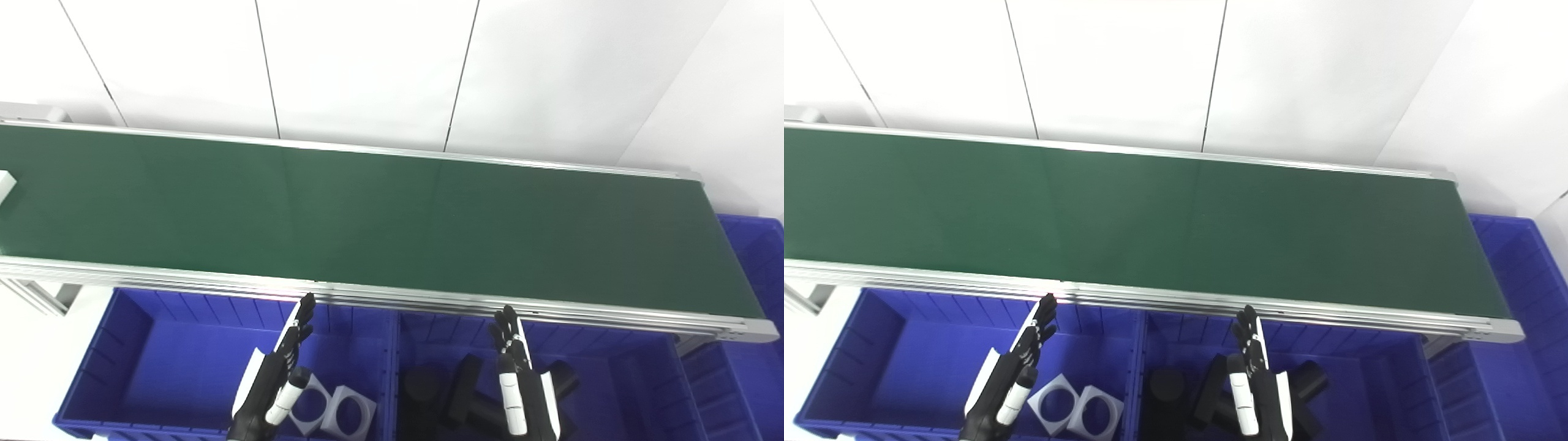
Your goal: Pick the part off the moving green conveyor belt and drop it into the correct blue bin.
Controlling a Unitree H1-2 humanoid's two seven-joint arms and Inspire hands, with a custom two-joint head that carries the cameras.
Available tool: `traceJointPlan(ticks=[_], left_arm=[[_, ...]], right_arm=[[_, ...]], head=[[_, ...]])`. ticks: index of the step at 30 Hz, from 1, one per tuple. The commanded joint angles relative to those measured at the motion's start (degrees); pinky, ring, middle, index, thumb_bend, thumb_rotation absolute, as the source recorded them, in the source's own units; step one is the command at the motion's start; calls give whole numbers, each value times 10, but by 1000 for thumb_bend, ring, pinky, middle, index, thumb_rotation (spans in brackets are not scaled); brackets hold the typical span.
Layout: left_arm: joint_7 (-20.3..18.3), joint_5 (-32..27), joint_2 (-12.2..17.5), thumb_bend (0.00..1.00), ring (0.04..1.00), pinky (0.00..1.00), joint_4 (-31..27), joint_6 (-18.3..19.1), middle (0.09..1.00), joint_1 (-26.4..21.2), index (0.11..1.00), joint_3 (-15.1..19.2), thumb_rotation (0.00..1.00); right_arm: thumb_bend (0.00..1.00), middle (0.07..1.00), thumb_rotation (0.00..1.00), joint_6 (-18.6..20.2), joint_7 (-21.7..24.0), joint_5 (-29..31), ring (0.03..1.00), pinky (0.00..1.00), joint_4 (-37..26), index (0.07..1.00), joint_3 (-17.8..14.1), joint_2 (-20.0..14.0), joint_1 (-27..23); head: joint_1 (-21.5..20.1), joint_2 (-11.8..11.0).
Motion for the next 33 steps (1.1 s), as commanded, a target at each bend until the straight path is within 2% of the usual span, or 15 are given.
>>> traceJointPlan(ticks=[1,6,8,24,33], left_arm=[[10,-2,0,756,1000,980,-5,-25,1000,-8,1000,-2,1000],[17,6,2,759,1000,972,-7,-25,1000,-8,999,-4,1000],[18,5,4,759,1000,974,-8,-25,1000,-9,1000,-6,1000],[20,2,6,764,1000,969,-8,-25,1000,-8,1000,-8,1000],[22,3,6,777,1000,975,-10,-26,1000,-9,998,-8,1000]], right_arm=[[632,970,914,-30,3,0,961,1000,-6,1000,0,3,-2],[621,968,914,-30,-5,-8,958,1000,-8,997,1,5,-1],[649,970,923,-30,-5,-9,957,1000,-9,996,1,5,0],[685,964,890,-30,3,-4,958,1000,-8,995,5,1,0],[751,1000,890,-30,41,3,997,1000,-13,1000,16,-13,-1]], head=[[1,-1],[1,1],[0,2],[-1,7],[-1,9]])
